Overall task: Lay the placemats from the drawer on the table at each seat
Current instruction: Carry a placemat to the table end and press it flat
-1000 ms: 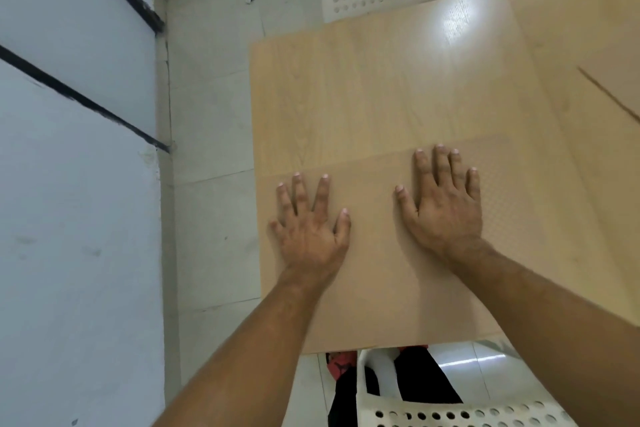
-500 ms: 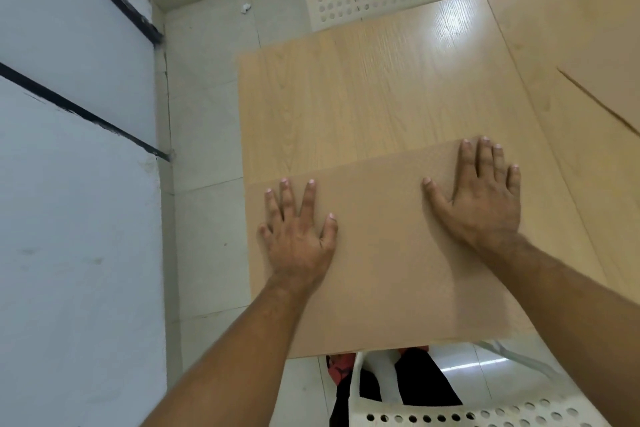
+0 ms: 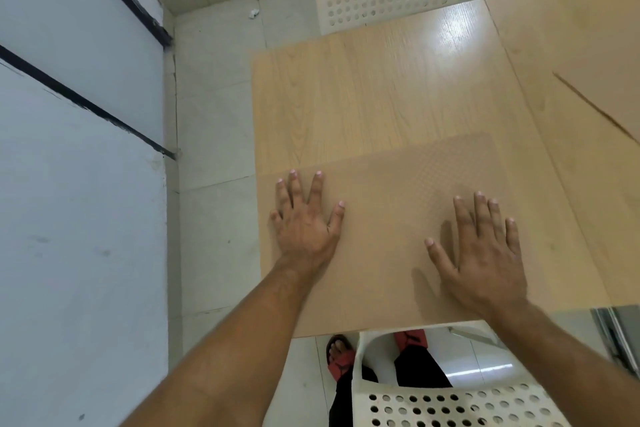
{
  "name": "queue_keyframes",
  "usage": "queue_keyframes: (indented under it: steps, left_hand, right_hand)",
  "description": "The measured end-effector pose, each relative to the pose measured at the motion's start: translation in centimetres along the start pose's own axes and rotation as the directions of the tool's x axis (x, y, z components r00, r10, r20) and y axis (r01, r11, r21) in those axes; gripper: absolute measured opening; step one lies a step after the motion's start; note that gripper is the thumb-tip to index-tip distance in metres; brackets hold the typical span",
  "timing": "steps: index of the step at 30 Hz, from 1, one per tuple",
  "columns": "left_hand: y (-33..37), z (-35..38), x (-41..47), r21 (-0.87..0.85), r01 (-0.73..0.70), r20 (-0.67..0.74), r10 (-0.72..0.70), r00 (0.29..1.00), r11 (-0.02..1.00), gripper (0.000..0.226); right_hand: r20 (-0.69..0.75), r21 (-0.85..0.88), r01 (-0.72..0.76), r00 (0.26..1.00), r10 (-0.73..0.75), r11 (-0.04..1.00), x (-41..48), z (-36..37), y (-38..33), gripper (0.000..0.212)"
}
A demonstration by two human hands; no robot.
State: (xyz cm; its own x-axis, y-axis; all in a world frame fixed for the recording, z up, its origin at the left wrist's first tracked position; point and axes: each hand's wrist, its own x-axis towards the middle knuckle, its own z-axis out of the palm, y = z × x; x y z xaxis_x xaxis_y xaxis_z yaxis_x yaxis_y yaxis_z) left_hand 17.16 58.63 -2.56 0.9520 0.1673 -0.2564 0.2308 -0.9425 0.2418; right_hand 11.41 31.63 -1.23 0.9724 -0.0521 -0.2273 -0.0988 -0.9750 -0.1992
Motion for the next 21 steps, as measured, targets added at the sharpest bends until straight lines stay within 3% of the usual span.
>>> queue_keyframes:
  steps: [5,12,16,21]
  left_hand:
    - [1.8,-1.2,-1.6,-0.014,-0.091,0.033,0.092,0.995,0.996,0.074]
    - [11.6,-1.6,-8.4,-0.038,-0.401,0.14,0.402,0.905,0.915,0.062]
    - [17.6,-1.4,-12.1,-0.092,-0.566,0.17,0.573,0.802,0.82,0.058]
    - [24.6,0.1,-15.1,-0.099,-0.675,0.168,0.681,0.712,0.731,0.054]
  right_hand:
    - [0.08,0.043,-0.027,0.997,0.023,0.999,-2.6,-0.7,0.2,0.083]
    - [0.071,0.241,-0.218,0.976,0.207,0.946,-6.1,-5.9,3.5,0.071]
    - [0.069,0.471,-0.415,0.897,0.436,0.779,-9.2,-9.2,8.7,0.065]
    - [0.147,0.698,-0.556,0.728,0.669,0.451,-12.1,-11.4,16.9,0.054]
